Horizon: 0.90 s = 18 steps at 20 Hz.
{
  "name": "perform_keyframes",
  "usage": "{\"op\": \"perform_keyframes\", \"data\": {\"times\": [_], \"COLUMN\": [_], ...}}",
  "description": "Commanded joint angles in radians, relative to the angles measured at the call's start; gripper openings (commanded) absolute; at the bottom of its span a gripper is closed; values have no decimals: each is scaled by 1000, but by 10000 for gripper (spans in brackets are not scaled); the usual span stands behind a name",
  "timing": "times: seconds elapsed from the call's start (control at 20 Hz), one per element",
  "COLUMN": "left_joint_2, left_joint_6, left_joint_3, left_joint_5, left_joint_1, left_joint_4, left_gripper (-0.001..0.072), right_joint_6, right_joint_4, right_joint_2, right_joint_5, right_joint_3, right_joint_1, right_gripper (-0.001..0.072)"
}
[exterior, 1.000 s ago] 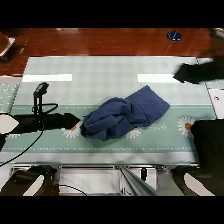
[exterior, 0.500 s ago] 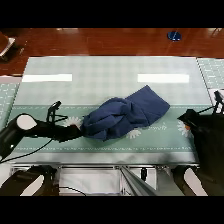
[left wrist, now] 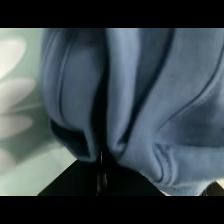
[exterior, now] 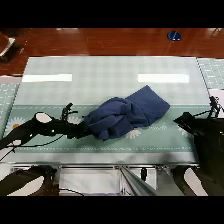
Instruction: Fold the shirts.
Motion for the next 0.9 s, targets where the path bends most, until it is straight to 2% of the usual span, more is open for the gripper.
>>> {"op": "perform_keyframes", "data": {"times": [0.0, 0.2, 0.3, 0.5, 0.75, 0.8, 0.85], "left_joint_2": [-23, -23, -23, -23, -23, -23, -23], "left_joint_6": [64, 63, 63, 63, 63, 63, 63], "left_joint_3": [1, 1, 1, 1, 1, 1, 3], "left_joint_5": [21, 21, 20, 13, 10, 10, 10], "left_joint_1": [-10, -10, -10, -10, -10, -10, -10], "left_joint_4": [-42, -42, -42, -42, -43, -43, -43], "left_gripper": [12, 12, 12, 12, 12, 12, 12], "right_joint_6": [-42, -156, -196, -200, -139, -137, -131], "right_joint_4": [77, 268, 314, 324, 327, 325, 325], "right_joint_2": [-76, -236, -309, -403, -504, -520, -531], "right_joint_5": [3, -16, -20, -82, -152, -160, -169], "right_joint_3": [-3, -2, -2, 40, 151, 176, 203], "right_joint_1": [-1, 0, 16, 178, 409, 443, 474], "right_gripper": [405, 405, 405, 405, 405, 381, 320]}}
